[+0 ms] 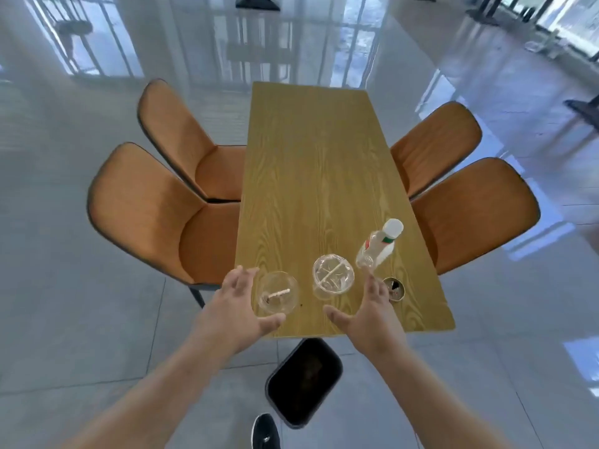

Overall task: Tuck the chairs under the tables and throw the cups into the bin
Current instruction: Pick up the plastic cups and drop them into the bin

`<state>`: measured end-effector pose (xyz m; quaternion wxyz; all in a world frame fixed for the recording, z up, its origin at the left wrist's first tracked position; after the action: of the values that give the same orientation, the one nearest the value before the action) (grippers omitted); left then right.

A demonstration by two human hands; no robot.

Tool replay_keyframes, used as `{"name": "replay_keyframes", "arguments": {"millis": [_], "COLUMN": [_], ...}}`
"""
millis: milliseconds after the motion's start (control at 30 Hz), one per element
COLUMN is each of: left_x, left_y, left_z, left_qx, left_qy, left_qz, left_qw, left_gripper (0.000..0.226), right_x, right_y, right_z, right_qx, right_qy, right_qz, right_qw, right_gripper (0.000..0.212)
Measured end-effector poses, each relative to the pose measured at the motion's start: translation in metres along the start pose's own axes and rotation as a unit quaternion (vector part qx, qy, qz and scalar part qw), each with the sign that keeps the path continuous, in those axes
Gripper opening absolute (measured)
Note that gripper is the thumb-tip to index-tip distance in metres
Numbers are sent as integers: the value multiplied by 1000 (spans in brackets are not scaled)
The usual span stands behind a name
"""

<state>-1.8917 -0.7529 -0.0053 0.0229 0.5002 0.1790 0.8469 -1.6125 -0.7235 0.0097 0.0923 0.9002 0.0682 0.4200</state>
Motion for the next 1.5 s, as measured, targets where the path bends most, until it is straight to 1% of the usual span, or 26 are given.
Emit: {"name": "replay_keyframes", "arguments": {"millis": [100,167,267,300,367,433,500,600,700,733,800,867,967,1067,1167,1233,1333,1433,1500], "left_x": [-42,-67,-93,-97,-105,-110,-115,-122,-129,-132,-136,-134,-124,-119,-131,-144,-178,-235,-281], "left_y": [-34,-51,-67,-70,-73,-69,-58,-23,33,52,88,117,149,172,186,185,177,165,156], "left_z": [6,9,13,14,16,16,14,22,40,49,67,83,101,110,108,98,75,49,33], "left_qx": [23,34,43,42,43,52,77,123,185,199,225,241,247,231,202,185,185,206,216], "left_qy": [25,13,-16,-13,10,44,71,75,86,94,108,119,108,110,127,136,150,158,168], "left_qz": [-8,-15,13,28,46,46,41,22,43,53,70,89,128,162,179,187,204,201,189], "left_qw": [999,999,999,999,998,997,994,989,978,974,966,959,954,953,955,955,950,945,943], "left_gripper": [124,125,123,119,113,109,107,107,108,109,110,108,106,106,106,107,109,109,109], "right_x": [-10,-16,-31,-39,-53,-59,-61,-60,-46,-36,-14,7,34,50,51,43,15,-30,-62], "right_y": [-31,-52,-84,-94,-109,-117,-119,-104,-72,-63,-48,-39,-26,-10,9,18,22,20,15], "right_z": [17,26,33,35,38,41,45,50,65,73,84,86,77,73,85,102,138,191,230], "right_qx": [9,25,40,45,65,90,107,151,211,223,236,242,252,258,246,228,201,178,161], "right_qy": [22,41,63,75,88,87,91,109,144,148,151,137,87,53,39,25,9,39,61], "right_qz": [-9,-16,-52,-75,-113,-123,-138,-181,-242,-251,-257,-256,-239,-227,-222,-212,-208,-236,-249], "right_qw": [1000,999,996,993,988,984,980,966,936,930,925,926,934,937,943,950,957,954,953], "right_gripper": [127,130,131,129,117,104,99,96,80,75,73,73,71,69,72,74,70,65,65]}}
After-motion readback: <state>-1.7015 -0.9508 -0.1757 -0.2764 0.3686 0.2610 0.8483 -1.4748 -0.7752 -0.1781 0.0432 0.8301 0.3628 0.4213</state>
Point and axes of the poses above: each hand's wrist, its own y-axis away from the middle knuckle, its own x-axis out of the back of the hand, z = x × y, the point moved 7 cm from there along -y, towards the middle knuckle, and after that the axes turned 1 degree about x, right-handed, at the moved point
